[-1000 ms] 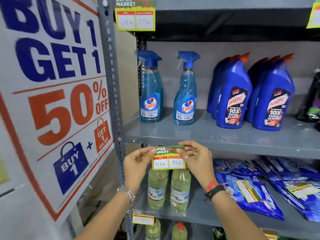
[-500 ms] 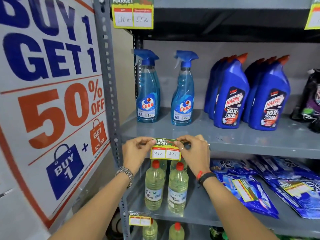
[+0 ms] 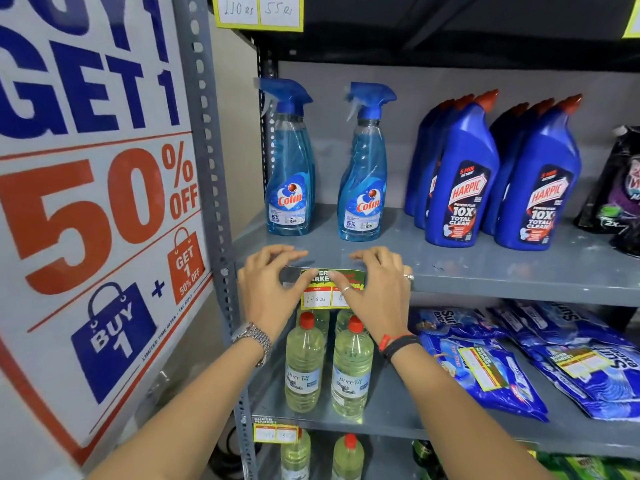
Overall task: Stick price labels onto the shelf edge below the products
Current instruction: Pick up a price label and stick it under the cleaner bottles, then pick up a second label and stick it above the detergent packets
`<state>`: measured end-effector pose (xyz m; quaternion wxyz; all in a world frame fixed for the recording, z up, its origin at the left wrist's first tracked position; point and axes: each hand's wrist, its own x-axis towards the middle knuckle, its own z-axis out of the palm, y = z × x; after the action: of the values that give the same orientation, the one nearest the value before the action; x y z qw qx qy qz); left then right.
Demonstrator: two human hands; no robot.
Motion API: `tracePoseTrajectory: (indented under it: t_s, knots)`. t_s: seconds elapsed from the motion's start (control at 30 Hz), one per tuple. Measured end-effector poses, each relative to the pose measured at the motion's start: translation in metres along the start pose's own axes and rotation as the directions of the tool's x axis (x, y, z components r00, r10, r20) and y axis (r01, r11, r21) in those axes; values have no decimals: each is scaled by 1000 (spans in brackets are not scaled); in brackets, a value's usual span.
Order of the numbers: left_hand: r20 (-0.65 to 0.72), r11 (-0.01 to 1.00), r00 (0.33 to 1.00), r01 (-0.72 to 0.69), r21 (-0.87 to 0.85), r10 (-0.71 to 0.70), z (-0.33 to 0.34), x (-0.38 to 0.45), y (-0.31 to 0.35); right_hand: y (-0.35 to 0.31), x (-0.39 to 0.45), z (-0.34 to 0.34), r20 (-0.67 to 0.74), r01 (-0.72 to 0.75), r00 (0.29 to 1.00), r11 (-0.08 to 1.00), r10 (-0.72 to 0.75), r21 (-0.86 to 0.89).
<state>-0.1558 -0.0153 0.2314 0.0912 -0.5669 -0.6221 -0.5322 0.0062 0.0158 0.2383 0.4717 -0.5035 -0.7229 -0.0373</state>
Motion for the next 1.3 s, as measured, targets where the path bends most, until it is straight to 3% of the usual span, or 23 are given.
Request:
tracePoseTrajectory:
  t_s: [0.1, 0.3, 0.53, 0.93, 1.0, 1.07, 1.13, 1.17, 1.23, 1.3]
  knots:
    - [142, 998, 988, -62, -13, 63, 5, 10, -1, -4, 4, 9, 45, -40, 998, 999, 41, -24]
    - [218, 997, 975, -34, -70, 49, 6, 21, -1, 4, 4, 12, 44, -66, 997, 996, 64, 54]
    - [250, 997, 967, -36, -66, 51, 4, 24, -1, 18, 9, 2, 178, -174, 975, 958, 134, 230]
    - [281, 979, 958, 111, -169, -60, -1, 23, 0, 23, 8, -3, 213, -109, 976, 948, 45, 298]
    - [224, 944, 971, 153, -293, -88, 0, 18, 3, 30, 10, -15, 293, -108, 956, 926, -3, 361]
    - [-51, 893, 981, 147, -425, -186, 8, 1, 10, 39, 8, -27, 369, -86, 925, 900, -88, 428]
    - [-348, 836, 864, 138, -531, -364, 27, -30, 21, 57, -3, -37, 373, -22, 915, 902, -156, 431]
    - [-405, 804, 800, 155, -574, -443, 42, -50, 23, 66, -13, -39, 321, 45, 929, 919, -182, 392]
    - [-369, 749, 749, 248, -614, -551, 79, -92, 32, 95, -39, -42, 150, 172, 963, 941, -223, 291]
    - [-237, 718, 756, 403, -567, -611, 125, -134, 44, 139, -69, -44, 61, 196, 975, 954, -215, 228]
